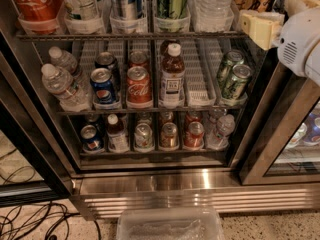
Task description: Pick orange can from top shelf of fridge
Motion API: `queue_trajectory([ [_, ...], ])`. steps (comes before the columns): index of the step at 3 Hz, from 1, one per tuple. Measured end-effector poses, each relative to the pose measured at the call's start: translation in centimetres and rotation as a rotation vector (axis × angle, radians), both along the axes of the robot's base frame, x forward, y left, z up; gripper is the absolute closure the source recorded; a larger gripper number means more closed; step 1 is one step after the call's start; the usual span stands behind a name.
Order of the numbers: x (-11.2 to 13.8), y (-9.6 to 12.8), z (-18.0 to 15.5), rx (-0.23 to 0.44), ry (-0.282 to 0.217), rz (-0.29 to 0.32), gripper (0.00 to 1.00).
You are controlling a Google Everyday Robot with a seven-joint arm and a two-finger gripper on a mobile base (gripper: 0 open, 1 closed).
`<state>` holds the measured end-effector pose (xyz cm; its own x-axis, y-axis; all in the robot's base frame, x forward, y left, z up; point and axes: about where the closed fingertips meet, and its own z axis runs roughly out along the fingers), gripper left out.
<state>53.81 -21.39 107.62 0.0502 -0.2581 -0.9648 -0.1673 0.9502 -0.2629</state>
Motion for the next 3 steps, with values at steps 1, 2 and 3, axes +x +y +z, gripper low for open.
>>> queue_trajectory([
  [1,0.38,-0.34,-0.07,-0.007,0.003,-0.017,0.38],
  [2,0.81,-0.83,-0.07,-0.013,0.008,-0.034,0.31],
  [3,1.36,-1.33,0.09,-0.013,0.010,-0.045,0.30],
])
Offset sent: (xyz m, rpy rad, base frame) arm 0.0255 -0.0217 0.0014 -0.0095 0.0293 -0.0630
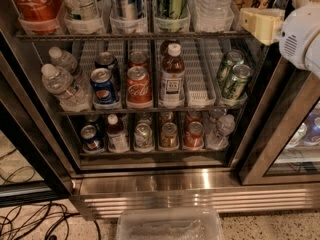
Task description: Pick orange can from top shelf of fridge
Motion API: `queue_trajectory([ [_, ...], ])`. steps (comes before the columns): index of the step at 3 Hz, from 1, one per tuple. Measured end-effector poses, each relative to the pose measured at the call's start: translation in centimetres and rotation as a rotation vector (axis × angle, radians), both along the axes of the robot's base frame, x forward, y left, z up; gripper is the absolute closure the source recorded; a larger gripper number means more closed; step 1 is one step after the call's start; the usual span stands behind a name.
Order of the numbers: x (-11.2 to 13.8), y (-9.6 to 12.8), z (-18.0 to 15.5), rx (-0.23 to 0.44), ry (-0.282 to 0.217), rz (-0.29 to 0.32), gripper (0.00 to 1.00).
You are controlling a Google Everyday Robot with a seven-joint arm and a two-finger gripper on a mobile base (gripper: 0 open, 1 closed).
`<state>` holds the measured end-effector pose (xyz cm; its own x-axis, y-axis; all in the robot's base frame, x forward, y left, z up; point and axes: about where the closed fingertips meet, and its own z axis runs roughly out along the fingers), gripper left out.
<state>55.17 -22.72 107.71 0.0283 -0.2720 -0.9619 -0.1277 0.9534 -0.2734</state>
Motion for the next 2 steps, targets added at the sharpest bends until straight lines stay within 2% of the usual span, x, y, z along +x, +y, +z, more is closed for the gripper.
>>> queue_trajectory([
  [1,0.01,-0.01,0.02,0.000,0.000,0.000,0.11],
  [2,-0.01,0.03,0.05,-0.001,0.000,0.000,0.00],
])
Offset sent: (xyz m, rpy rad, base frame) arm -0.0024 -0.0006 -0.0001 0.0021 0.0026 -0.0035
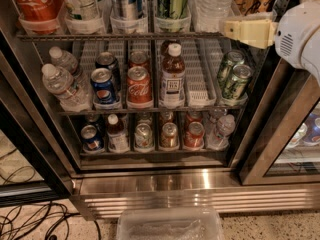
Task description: Pick orange can from top shelf of fridge
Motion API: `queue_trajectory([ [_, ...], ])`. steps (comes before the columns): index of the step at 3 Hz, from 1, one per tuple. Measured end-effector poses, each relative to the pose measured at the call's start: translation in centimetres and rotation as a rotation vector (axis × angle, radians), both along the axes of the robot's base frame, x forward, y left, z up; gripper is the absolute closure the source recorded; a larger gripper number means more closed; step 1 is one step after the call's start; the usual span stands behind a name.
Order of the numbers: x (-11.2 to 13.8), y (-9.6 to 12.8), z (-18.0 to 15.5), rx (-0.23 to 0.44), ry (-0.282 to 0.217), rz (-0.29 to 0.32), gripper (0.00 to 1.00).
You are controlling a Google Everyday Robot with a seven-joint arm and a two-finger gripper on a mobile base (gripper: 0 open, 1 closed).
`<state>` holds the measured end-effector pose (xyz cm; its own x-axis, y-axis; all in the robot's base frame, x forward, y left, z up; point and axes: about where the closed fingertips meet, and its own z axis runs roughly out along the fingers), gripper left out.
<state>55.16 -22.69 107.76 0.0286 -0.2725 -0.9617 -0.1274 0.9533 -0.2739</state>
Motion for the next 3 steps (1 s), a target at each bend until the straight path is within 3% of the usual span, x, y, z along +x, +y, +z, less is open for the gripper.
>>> queue_trajectory([
  [1,-0.1,0.2,0.0,0.000,0.000,0.000,0.00],
  [2,0.7,0.4,0.7,0.006,-0.032,-0.023,0.18],
  [3,0.9,0.3,1.2,0.011,-0.060,-0.057,0.27],
])
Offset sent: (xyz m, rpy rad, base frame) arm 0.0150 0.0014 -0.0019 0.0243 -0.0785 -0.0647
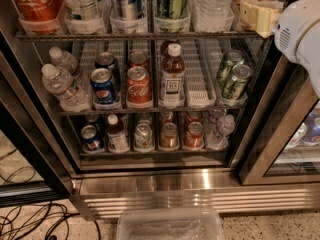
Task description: Pick orange can from top shelf of fridge
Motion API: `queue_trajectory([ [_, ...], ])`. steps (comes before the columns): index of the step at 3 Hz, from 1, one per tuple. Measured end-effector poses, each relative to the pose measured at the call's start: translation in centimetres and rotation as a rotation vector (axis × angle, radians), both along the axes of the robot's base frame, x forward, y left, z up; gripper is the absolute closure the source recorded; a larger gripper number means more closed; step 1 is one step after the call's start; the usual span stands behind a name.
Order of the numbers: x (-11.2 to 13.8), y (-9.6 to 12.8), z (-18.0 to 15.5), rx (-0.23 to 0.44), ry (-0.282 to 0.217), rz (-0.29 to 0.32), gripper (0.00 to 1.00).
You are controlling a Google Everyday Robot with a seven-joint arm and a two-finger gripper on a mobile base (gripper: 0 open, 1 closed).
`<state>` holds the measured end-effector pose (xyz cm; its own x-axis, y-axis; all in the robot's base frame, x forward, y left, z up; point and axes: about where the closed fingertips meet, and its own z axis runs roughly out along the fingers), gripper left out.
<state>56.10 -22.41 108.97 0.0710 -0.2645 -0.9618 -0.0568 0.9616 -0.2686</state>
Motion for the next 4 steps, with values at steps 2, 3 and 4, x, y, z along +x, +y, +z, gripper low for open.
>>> queue_trajectory([
  [2,-3.1,0.6,1.1,-0.011,-0.022,-0.035,0.26],
  [3,-3.5,0.7,1.3,-0.007,-0.031,-0.043,0.23],
  [4,-3.3,1.0,0.2,0.014,-0.012,-0.041,0.26],
])
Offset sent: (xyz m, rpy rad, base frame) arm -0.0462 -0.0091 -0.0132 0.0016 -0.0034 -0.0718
